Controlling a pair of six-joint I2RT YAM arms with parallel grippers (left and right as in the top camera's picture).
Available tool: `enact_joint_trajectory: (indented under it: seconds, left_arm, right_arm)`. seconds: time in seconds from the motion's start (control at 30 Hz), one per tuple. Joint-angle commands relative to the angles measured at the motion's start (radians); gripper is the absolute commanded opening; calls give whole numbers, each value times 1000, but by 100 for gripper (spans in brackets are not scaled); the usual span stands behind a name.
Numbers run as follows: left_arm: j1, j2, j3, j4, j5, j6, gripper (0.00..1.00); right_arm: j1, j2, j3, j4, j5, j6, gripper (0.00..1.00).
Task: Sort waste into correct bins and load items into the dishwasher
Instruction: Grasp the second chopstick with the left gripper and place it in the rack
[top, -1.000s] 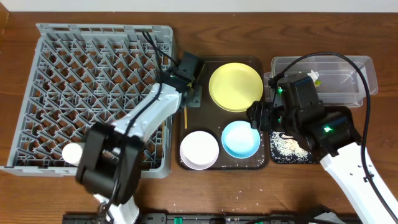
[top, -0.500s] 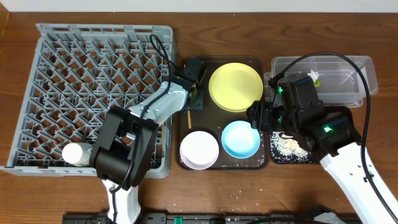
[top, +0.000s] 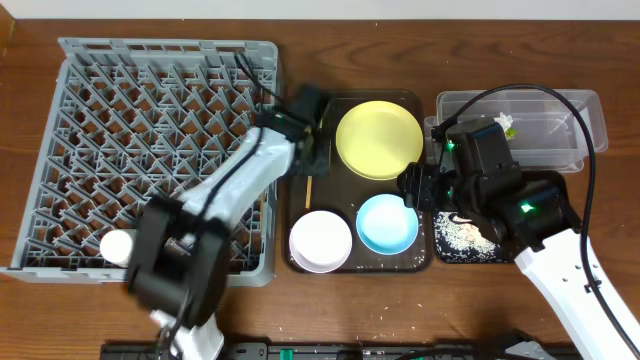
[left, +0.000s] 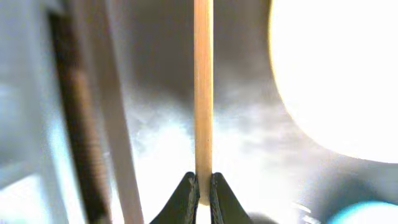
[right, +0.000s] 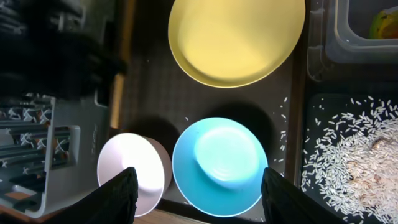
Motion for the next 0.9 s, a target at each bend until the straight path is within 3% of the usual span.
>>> enact_joint_trajectory:
  seconds: [0.0,0.23,0.4,0.67,0.7,0.77,0.87]
  left_arm:
    - [2,-231,55,-66,-98,32,8]
    - [30,-339,44,-299,-388,47,8]
    - [112,-272,-33,-256,-269,47,8]
    - [124,-151,-34,-215,-193,51,9]
    - [123,-143,-34,-216,-192,51,10]
    - [125,-140,-33,-215,-196,59,23]
    - [126,-141,-29,-213,-195,69,24]
  right_arm:
    - [-6,3,-3,-5,5,7,62]
    - [-6,3,-3,-11,6,7,62]
    - [-6,3,-3,-10,5,7,62]
    - [-6,3,-3,-10,5,7,62]
    - [-6,3,-3,-10,5,7,62]
    - [-6,3,-3,-12,5,7,61]
    - [-6,3,-3,-16,6,7,62]
